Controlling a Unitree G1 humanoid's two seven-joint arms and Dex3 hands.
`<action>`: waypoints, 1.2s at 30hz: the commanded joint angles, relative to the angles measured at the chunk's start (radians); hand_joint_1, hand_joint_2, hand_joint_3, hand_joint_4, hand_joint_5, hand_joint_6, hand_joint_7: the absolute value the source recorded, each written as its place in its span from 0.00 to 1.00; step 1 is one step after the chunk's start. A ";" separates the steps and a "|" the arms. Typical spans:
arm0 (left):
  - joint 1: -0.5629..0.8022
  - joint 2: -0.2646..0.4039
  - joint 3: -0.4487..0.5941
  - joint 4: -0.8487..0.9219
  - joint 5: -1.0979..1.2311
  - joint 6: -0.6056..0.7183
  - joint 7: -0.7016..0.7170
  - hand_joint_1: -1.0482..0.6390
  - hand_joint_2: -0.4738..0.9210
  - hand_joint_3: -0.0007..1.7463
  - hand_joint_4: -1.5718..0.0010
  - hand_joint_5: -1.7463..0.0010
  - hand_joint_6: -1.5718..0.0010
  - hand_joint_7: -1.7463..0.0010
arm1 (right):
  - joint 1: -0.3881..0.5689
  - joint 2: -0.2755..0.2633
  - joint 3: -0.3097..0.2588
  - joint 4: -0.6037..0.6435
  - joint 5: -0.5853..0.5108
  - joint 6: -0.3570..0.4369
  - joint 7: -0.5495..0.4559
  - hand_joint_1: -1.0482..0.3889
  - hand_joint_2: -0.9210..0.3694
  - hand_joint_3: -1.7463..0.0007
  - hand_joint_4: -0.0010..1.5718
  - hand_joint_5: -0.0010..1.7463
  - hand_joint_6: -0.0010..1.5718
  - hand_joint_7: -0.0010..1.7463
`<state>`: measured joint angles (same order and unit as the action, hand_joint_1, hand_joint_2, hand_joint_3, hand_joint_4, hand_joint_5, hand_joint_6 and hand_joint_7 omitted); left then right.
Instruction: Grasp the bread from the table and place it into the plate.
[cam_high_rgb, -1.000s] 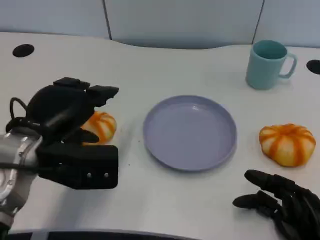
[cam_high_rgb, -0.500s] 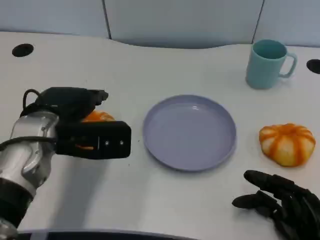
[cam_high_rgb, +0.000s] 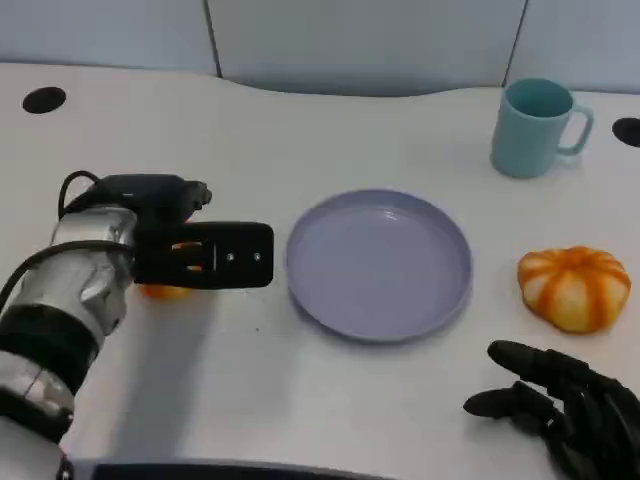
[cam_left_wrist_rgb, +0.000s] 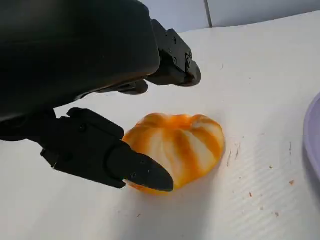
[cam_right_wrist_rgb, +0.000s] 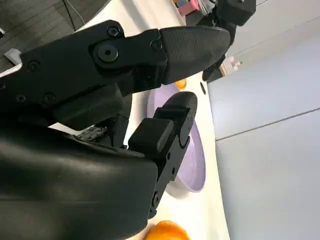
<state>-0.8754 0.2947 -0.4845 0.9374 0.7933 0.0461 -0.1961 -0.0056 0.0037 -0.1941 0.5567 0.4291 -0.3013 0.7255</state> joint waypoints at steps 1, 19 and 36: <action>-0.066 -0.026 -0.022 0.121 -0.008 -0.013 0.046 0.33 0.92 0.00 0.92 0.91 0.83 1.00 | 0.023 -0.003 -0.004 0.001 0.009 0.031 -0.004 0.22 0.00 0.83 0.38 0.51 0.58 0.00; -0.162 -0.098 -0.078 0.341 -0.018 -0.009 0.095 0.35 0.89 0.00 0.93 0.92 0.83 1.00 | 0.054 -0.004 0.002 -0.040 0.004 0.041 -0.010 0.22 0.00 0.82 0.39 0.52 0.58 0.00; -0.153 -0.117 -0.116 0.393 -0.017 -0.024 0.150 0.42 0.90 0.00 0.94 0.93 0.83 1.00 | 0.068 -0.006 0.002 -0.050 0.002 0.039 -0.007 0.21 0.00 0.83 0.39 0.53 0.58 0.00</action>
<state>-1.0178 0.1804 -0.5968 1.3195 0.7779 0.0182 -0.0570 0.0351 0.0055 -0.1909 0.5034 0.4310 -0.2787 0.7240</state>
